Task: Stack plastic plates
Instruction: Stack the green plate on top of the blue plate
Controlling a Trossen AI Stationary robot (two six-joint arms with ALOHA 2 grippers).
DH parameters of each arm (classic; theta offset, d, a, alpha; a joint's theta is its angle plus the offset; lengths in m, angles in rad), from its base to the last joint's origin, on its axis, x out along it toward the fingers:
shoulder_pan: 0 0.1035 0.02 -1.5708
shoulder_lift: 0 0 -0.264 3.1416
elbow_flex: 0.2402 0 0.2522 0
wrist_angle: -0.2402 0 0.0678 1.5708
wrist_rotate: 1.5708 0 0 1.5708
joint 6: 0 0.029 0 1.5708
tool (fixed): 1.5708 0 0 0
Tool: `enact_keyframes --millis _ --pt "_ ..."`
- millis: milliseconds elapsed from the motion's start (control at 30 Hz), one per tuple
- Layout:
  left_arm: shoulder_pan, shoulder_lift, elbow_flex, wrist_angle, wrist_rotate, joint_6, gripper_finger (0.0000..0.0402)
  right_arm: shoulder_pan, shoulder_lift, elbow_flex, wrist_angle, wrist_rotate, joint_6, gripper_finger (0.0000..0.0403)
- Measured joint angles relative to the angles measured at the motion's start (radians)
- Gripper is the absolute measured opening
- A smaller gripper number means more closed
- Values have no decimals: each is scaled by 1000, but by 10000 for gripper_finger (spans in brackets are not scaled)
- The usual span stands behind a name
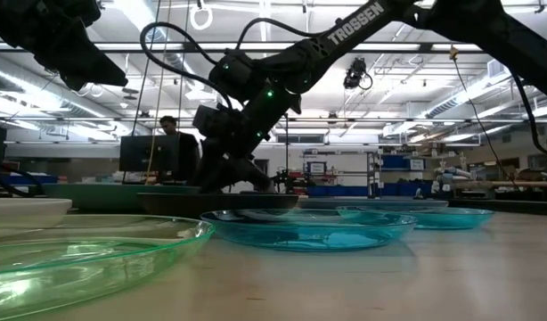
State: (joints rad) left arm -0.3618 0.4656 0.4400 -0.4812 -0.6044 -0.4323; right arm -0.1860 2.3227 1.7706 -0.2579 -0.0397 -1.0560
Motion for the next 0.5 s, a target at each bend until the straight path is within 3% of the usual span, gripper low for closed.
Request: enact_keyframes --millis 500 --pt "0 0 0 0 0 0 91 15 0 0 -7 38 26 132"
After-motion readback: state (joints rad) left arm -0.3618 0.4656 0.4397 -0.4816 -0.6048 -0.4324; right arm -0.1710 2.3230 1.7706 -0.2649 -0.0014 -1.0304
